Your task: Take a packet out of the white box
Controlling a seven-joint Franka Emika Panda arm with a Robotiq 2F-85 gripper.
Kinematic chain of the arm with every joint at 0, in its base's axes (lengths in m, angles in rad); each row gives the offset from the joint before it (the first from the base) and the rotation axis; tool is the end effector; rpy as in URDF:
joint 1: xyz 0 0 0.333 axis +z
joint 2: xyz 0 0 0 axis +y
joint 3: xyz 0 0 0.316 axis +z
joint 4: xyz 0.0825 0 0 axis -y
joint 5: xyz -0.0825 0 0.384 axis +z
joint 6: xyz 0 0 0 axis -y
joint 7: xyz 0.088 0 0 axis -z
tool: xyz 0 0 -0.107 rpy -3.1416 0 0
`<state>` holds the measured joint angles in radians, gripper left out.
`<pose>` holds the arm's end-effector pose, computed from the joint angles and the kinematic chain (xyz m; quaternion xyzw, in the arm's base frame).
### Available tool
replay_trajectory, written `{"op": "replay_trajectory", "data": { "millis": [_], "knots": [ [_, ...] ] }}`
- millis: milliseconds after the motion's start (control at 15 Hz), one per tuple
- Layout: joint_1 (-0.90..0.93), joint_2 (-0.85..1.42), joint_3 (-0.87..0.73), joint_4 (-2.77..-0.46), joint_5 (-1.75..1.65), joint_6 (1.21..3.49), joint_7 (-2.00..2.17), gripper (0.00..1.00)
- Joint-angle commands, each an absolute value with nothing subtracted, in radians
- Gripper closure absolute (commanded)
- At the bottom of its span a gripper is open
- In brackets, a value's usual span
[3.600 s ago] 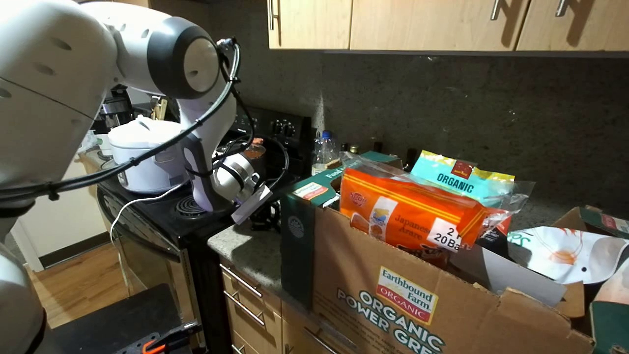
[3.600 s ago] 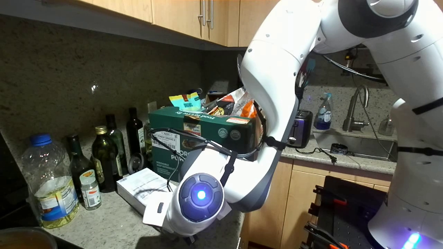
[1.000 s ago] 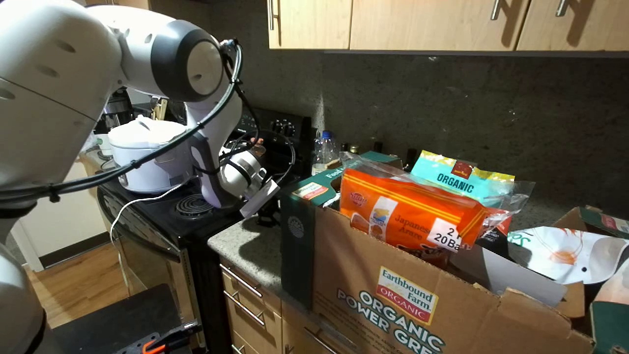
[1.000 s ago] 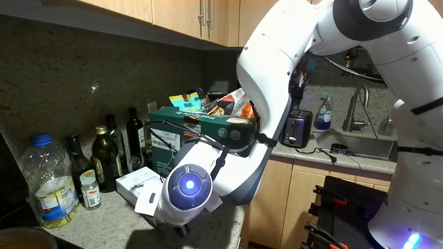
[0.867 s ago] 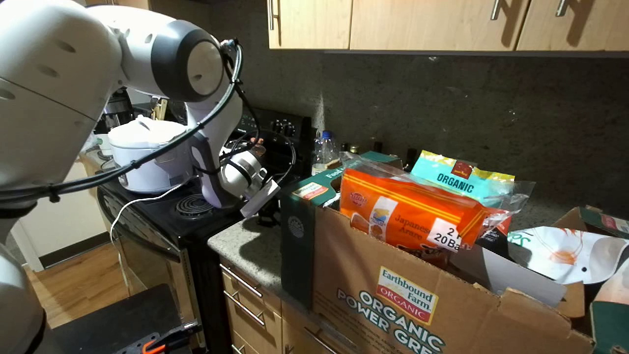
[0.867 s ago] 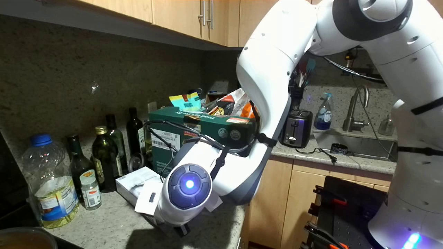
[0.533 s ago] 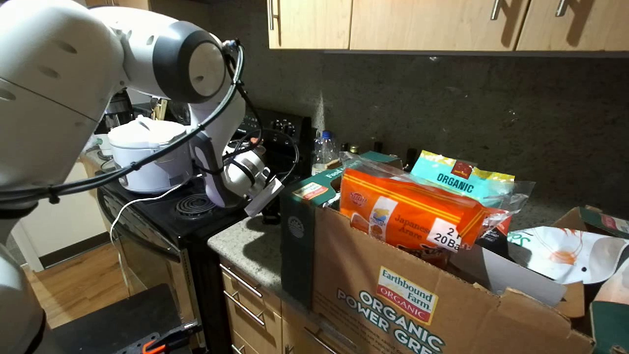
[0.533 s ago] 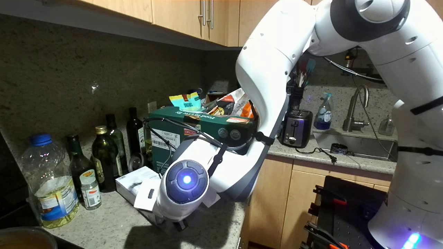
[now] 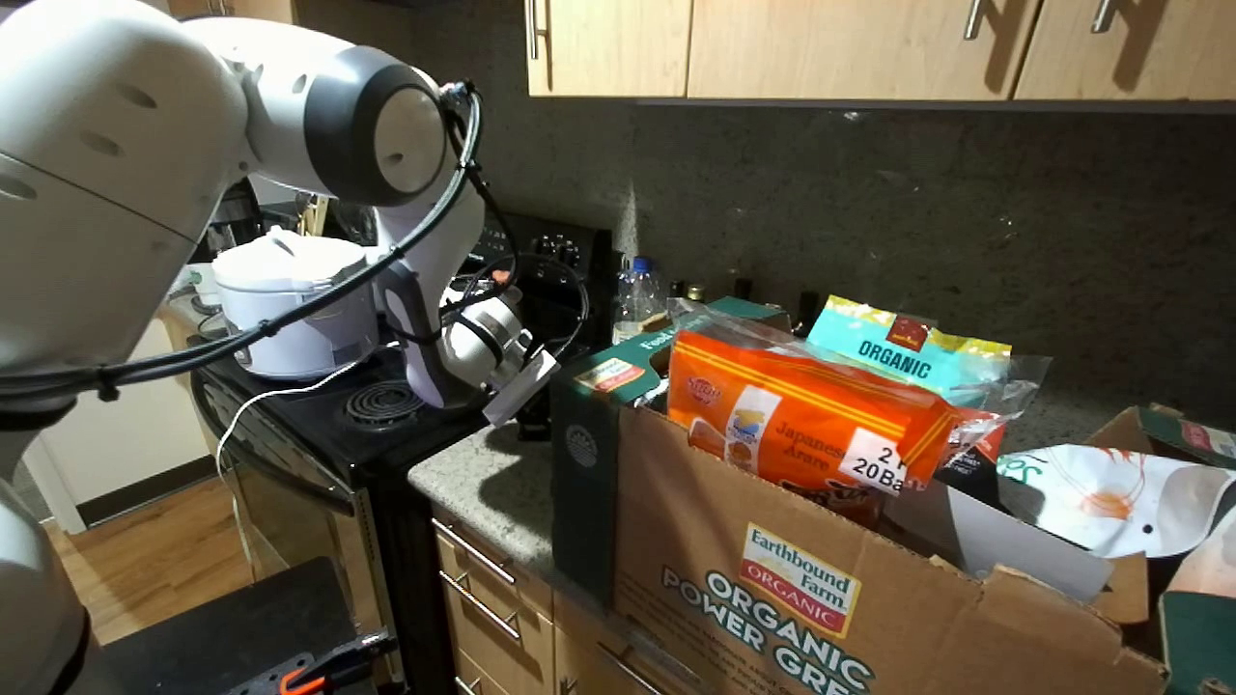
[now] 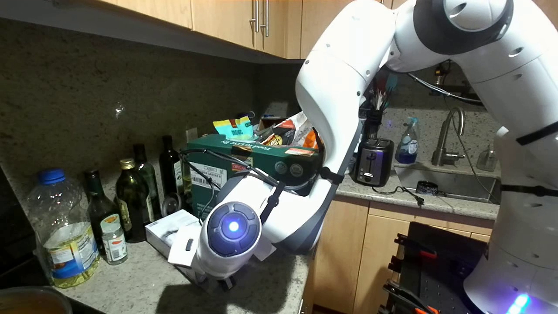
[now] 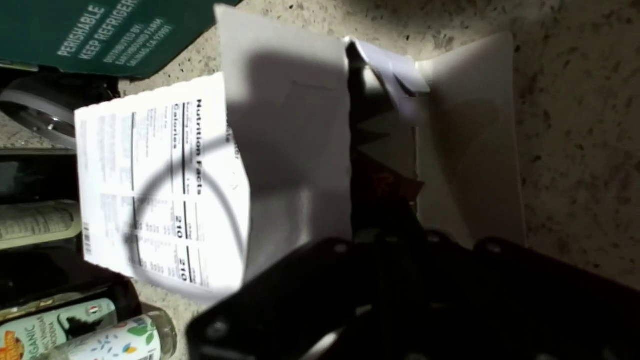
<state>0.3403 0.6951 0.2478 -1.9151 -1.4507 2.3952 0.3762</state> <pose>0.5077 0.3281 0.1244 0.7298 0.5924 0.1197 0.3196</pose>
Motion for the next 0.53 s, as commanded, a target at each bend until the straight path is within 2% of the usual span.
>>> {"op": "replay_trajectory", "data": {
  "millis": [0, 267, 400, 467],
  "knots": [
    [0.339, 0.704, 0.244, -1.899, -1.445, 2.412, 0.352, 0.72],
    [0.333, 0.722, 0.245, -1.887, -1.437, 2.419, 0.338, 0.51],
    [0.331, 0.73, 0.244, -1.879, -1.431, 2.419, 0.336, 0.54],
    [0.33, 0.731, 0.244, -1.876, -1.426, 2.418, 0.333, 0.77]
  ]
}}
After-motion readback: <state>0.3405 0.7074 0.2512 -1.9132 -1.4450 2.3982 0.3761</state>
